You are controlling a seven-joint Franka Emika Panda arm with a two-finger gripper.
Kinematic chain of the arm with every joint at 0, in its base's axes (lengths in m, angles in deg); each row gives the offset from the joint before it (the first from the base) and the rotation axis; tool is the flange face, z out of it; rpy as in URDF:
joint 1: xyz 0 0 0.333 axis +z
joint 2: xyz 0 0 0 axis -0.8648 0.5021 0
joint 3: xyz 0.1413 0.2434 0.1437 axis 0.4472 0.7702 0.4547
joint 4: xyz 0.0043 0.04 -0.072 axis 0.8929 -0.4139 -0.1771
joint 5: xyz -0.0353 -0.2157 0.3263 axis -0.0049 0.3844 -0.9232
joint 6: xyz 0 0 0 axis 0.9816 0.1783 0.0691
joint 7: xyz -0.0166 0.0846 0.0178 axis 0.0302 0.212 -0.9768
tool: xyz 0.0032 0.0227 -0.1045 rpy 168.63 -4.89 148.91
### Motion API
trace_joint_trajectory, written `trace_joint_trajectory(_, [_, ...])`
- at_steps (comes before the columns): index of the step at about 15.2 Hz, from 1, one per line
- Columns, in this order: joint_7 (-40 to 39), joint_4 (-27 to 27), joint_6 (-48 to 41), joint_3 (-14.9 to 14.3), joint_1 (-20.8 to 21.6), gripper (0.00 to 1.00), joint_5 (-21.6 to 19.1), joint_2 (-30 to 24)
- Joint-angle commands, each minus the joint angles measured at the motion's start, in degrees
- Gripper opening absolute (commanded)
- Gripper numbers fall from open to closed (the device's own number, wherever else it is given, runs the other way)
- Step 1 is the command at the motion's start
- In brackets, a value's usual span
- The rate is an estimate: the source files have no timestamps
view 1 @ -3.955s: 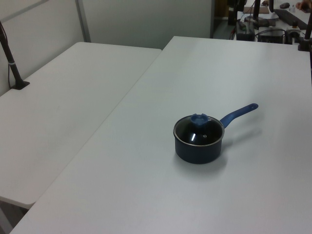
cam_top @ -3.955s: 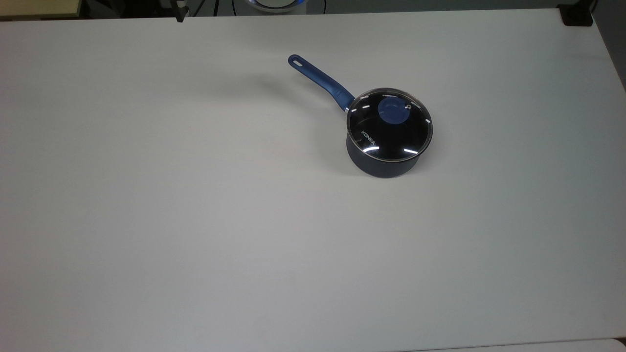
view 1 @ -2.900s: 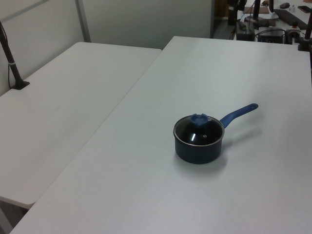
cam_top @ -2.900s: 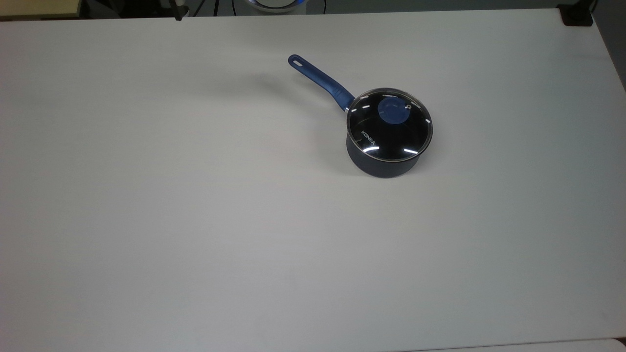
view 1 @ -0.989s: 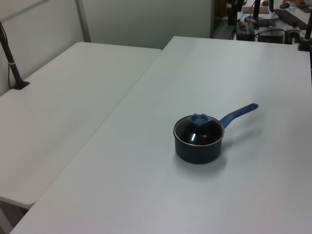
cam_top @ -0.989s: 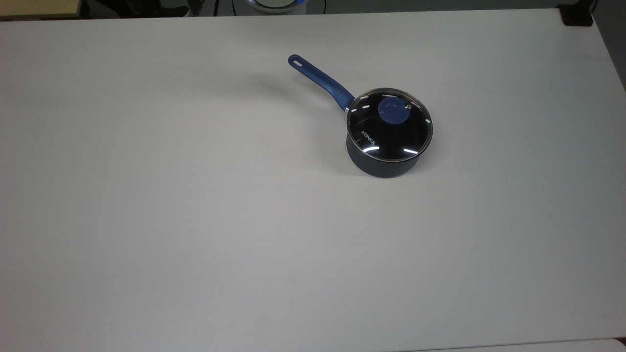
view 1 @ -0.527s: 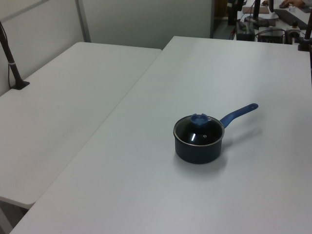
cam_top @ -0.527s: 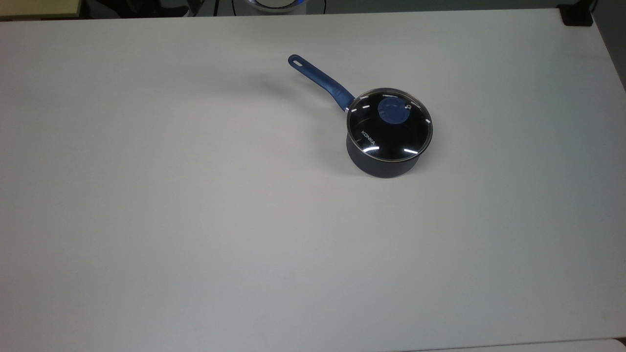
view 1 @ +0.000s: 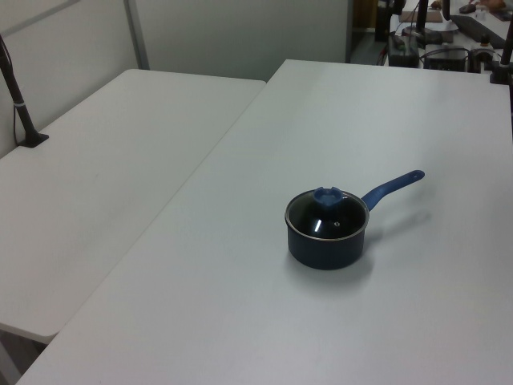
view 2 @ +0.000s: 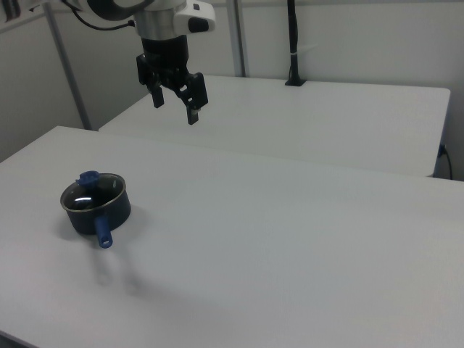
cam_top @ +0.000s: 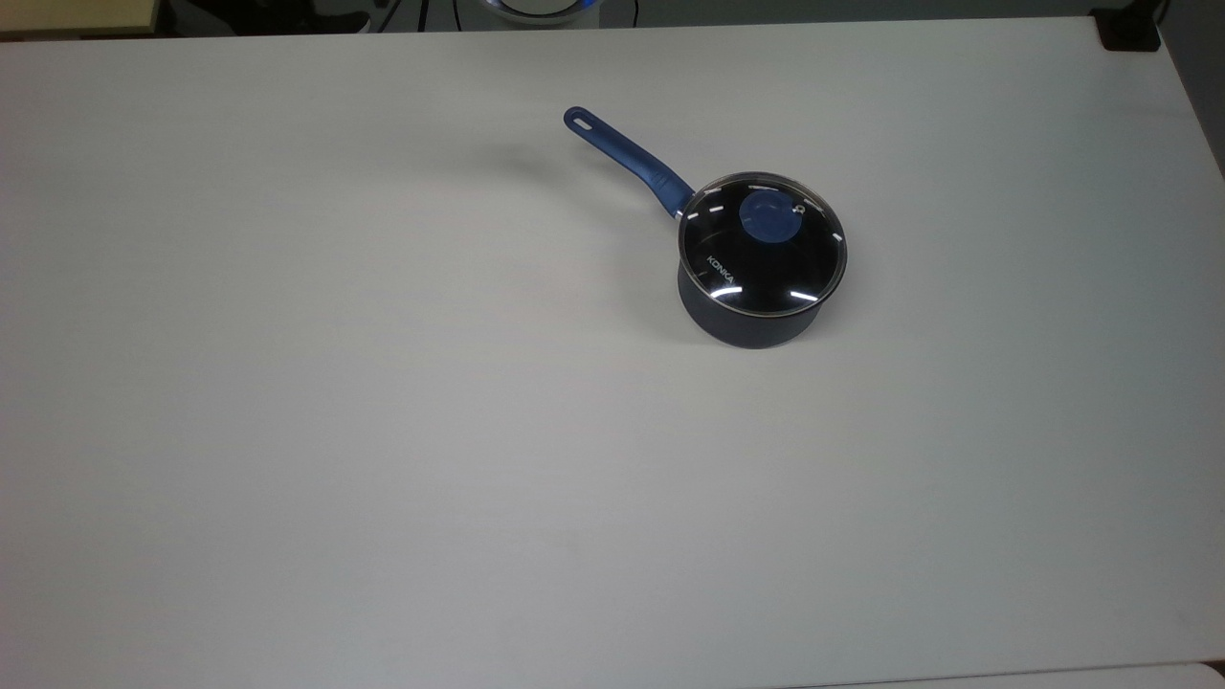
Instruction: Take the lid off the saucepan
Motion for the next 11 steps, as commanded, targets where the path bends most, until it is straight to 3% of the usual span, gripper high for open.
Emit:
trace_joint_trajectory(1, [0.4, -0.66, -1.38, -0.21, 0.33, 1.0, -0.21, -1.12])
trace_joint_trajectory(11, [0.31, -0.66, -1.91, -0.12, 0.33, 1.0, -0.21, -1.2])
